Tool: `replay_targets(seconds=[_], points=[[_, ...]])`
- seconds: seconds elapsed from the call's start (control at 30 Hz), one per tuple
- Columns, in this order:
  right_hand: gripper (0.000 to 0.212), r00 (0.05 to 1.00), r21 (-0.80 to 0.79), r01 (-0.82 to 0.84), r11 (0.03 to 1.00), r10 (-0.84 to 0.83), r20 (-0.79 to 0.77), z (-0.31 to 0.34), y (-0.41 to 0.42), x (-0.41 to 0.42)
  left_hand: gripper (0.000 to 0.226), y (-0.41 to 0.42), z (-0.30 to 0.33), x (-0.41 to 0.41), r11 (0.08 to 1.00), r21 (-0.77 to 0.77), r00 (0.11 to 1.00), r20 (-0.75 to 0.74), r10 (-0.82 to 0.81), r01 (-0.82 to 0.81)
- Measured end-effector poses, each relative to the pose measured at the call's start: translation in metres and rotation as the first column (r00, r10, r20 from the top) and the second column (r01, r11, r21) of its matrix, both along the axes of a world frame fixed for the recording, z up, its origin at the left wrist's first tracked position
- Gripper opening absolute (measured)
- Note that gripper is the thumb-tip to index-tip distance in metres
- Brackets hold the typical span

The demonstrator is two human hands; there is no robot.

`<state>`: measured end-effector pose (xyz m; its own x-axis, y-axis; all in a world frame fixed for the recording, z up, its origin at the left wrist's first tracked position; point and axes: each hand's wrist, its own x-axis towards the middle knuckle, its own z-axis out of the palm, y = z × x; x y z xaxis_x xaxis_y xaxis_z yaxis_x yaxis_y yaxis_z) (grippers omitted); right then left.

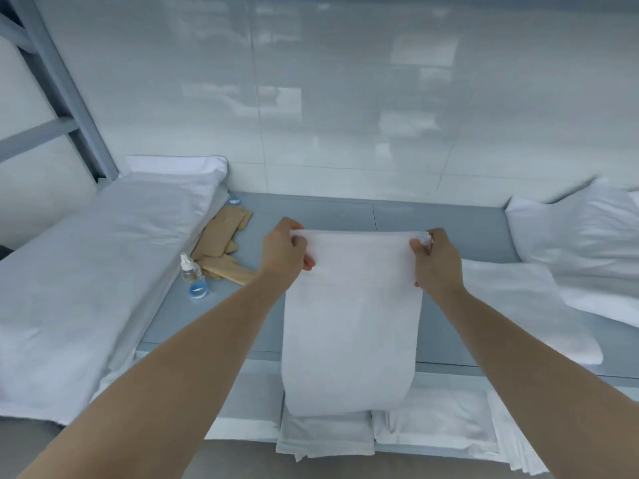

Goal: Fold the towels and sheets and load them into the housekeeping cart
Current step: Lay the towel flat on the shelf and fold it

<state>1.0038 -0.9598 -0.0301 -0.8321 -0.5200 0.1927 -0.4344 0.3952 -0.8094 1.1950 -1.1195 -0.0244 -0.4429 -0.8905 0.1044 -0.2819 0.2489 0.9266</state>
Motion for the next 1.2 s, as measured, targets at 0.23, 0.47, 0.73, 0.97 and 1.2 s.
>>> replay_targets(seconds=[0.23, 0.47, 0.73, 0.97, 1.2], points=[[0.013, 0.988, 0.092, 0.003, 0.996, 0.011, -0.154, -0.075, -0.096, -0.092, 0.021, -0.09, -0.065, -0.085, 0.949, 0.316, 0.984, -0.163, 0.07, -0.016], [0.021, 0.992, 0.078, -0.019, 0.997, 0.028, -0.125, -0.14, -0.166, -0.141, 0.025, -0.153, -0.126, -0.127, 0.897, 0.433, 0.968, -0.174, 0.18, -0.089], [0.045, 0.839, 0.469, -0.129, 0.874, 0.348, -0.418, -0.172, -0.188, -0.116, 0.046, -0.143, -0.173, -0.152, 0.91, -0.302, 0.871, 0.478, -0.114, 0.284], [0.053, 0.795, 0.742, -0.257, 0.62, 0.572, -0.203, -0.191, -0.195, -0.076, 0.057, -0.123, -0.204, -0.154, 0.848, -0.275, 0.595, 0.802, -0.056, 0.452], [0.058, 0.867, 0.805, -0.082, 0.588, 0.441, -0.234, -0.188, -0.161, -0.112, 0.072, -0.136, -0.206, -0.123, 0.868, -0.297, 0.618, 0.786, -0.014, 0.397]])
